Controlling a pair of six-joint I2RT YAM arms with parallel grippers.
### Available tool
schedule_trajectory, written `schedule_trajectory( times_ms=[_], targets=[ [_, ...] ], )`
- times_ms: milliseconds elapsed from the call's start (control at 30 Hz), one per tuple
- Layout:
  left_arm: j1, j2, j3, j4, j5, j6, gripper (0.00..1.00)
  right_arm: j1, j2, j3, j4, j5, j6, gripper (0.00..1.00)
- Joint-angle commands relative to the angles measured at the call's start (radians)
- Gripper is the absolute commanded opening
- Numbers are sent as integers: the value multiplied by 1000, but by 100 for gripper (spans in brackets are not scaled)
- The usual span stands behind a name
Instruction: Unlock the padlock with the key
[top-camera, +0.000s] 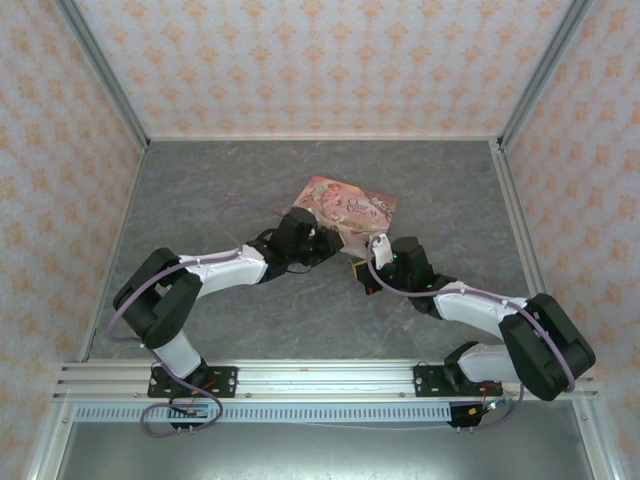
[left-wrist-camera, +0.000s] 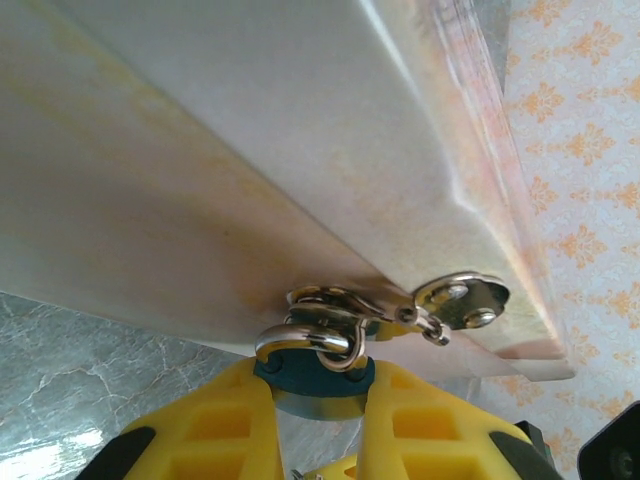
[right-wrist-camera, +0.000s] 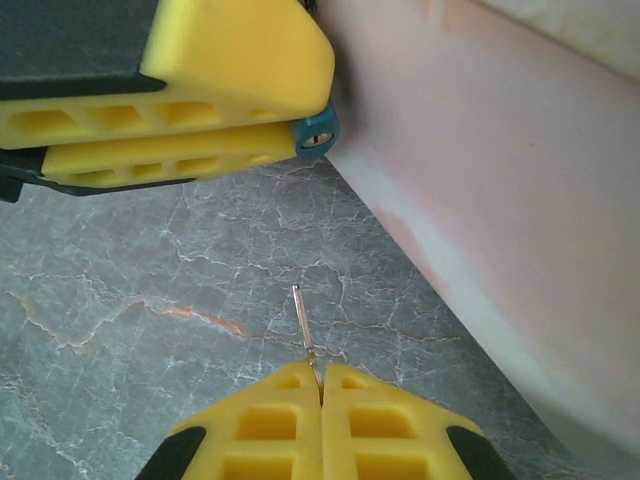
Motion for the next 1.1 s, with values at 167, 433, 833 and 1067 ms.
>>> schedule_trajectory(
  times_ms=[167,433,833,1067],
  targets=[
    [-15,-51,42,7,-3,-14,12,3,32,63,21,26,-51,0],
    [-15,-52,40,-7,-7,-5,11,4,40,92,15,32,-62,0],
    [-16,-58,35,-6,-14,-5,11,4,59,116,-28,40,-76,0],
    [-16,-61,39,-16,-15,2,11,4,70,102,-28,29,-74,0]
  ],
)
